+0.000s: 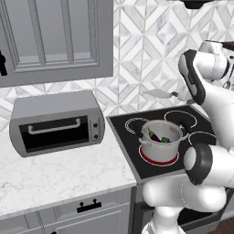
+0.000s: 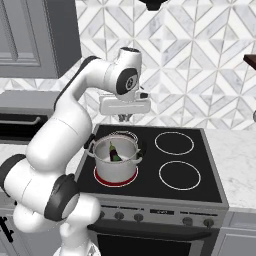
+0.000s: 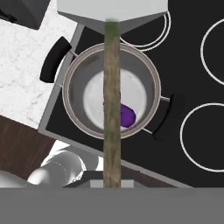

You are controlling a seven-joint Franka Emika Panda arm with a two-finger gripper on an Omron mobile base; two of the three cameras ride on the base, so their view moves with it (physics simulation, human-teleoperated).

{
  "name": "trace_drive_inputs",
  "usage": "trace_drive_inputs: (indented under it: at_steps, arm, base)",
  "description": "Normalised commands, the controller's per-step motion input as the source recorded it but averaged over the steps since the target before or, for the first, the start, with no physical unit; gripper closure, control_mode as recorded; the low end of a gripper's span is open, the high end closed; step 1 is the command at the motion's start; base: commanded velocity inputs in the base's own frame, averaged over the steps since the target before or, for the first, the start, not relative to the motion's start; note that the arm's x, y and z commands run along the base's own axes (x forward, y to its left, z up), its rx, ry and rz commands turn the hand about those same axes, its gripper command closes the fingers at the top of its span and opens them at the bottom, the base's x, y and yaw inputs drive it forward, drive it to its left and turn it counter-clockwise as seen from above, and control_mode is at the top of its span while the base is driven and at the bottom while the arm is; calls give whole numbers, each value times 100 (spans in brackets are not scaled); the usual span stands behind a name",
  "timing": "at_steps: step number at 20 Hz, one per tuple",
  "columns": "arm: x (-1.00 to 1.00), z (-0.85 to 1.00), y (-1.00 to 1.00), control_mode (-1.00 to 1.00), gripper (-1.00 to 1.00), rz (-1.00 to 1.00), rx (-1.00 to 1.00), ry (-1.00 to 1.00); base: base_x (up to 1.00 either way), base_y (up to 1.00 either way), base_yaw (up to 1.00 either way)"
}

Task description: Put the eggplant and eggplant in the pot. Retrieve the spatula and lightly stir the vegetables in the pot.

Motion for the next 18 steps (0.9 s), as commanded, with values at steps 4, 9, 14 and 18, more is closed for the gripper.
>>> trace_drive_inputs:
  at_steps: [4, 9, 14, 18]
  arm:
    - [0, -7, 0, -100, 100, 0, -15, 3]
    - [11, -3, 0, -100, 100, 6, -11, 0]
    - [4, -2, 0, -100, 100, 16, -8, 0]
    - [21, 0, 0, -100, 100, 17, 0, 0]
  base:
    - [0, 0, 0]
    - [0, 0, 0]
    - [0, 0, 0]
    - [0, 0, 0]
